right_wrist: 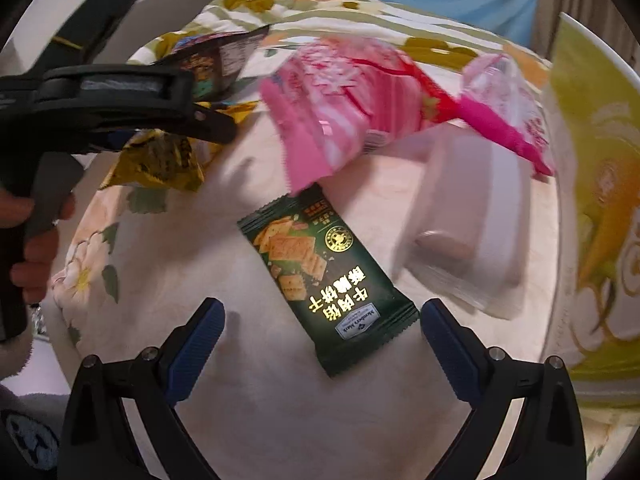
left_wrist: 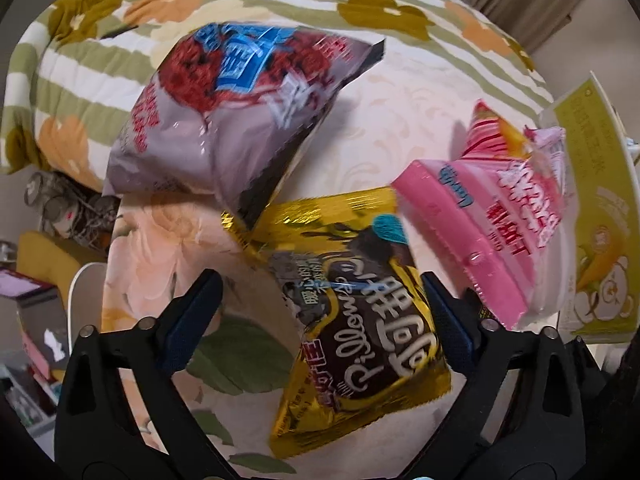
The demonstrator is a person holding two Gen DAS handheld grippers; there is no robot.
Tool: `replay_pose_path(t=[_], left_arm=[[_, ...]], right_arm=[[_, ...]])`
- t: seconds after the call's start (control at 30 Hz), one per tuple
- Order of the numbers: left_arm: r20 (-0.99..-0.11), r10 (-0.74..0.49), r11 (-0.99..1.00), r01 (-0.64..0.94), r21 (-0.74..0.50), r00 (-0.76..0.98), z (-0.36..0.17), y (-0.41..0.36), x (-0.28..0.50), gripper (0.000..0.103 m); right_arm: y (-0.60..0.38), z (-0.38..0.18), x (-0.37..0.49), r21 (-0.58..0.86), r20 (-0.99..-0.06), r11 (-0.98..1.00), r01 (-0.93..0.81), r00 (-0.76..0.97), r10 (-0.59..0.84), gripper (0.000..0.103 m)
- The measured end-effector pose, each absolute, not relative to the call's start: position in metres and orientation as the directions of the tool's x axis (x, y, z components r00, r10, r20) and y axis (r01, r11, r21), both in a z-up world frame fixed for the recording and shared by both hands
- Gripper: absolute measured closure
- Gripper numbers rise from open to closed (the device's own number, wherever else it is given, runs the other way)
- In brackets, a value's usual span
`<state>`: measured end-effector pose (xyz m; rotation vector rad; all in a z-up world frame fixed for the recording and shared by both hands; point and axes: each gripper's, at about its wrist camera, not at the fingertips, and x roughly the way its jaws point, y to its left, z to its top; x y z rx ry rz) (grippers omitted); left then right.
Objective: Organize snacks
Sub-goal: 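Move both tools back over the remaining snack packets, then grasp the gold Pillows packet with the left tool while the right tool grasps the green cracker packet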
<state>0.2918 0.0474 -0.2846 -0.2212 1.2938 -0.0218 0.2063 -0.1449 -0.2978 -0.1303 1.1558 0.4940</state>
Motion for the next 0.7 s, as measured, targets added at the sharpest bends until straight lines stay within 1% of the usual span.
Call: replay_pose_path(t=[0.17,0.23,0.27,0.33,0.4,0.47,0.53,0.57,0.63,0.7], left_arm=[[-0.951,-0.120,0.982,-0.103,-0.155,0.284,-0.287,0.048,0.289,0.018],[-0.952,-0.108,0.986,-0.092,-0.140,0.288,-0.286,0.049,0.286,0.026],[-0.952,-0.102,0.988,-0.084,-0.131,0.290,-0.286,0.049,0.284,0.028],[-0.953,-0.089,0.991,-0.074,-0.115,0.291,-0.284,0.051,0.280,0.040],[-0.954,-0.089,0.991,-0.067,-0.113,0.287,-0.282,0.054,0.276,0.047],[-0.955,-0.094,0.992,-0.060,-0.116,0.282,-0.281,0.057,0.272,0.053],[-0.956,-0.091,0.993,-0.048,-0.108,0.277,-0.281,0.060,0.268,0.059],[-0.957,-0.088,0.994,-0.043,-0.104,0.276,-0.280,0.060,0.267,0.060],[-0.957,-0.088,0.995,-0.028,-0.100,0.277,-0.280,0.061,0.262,0.061],[-0.956,-0.093,0.995,-0.015,-0.101,0.278,-0.280,0.060,0.258,0.061]], right_arm=[[-0.130,-0.298,0.194,0.175,-0.896,0.827,-0.535,0.262,0.359,0.005],[-0.124,-0.298,0.190,0.147,-0.898,0.807,-0.573,0.264,0.351,0.005],[-0.122,-0.300,0.189,0.131,-0.900,0.801,-0.583,0.268,0.343,0.005],[-0.119,-0.301,0.191,0.110,-0.901,0.796,-0.595,0.279,0.333,0.005],[-0.117,-0.301,0.195,0.103,-0.899,0.797,-0.595,0.286,0.330,0.006],[-0.111,-0.300,0.207,0.098,-0.898,0.800,-0.591,0.295,0.328,0.009],[-0.109,-0.299,0.213,0.082,-0.896,0.801,-0.593,0.309,0.320,0.015],[-0.107,-0.299,0.216,0.069,-0.896,0.801,-0.595,0.317,0.312,0.017],[-0.105,-0.298,0.221,0.053,-0.894,0.800,-0.598,0.328,0.304,0.024],[-0.102,-0.298,0.226,0.032,-0.894,0.803,-0.596,0.342,0.290,0.029]])
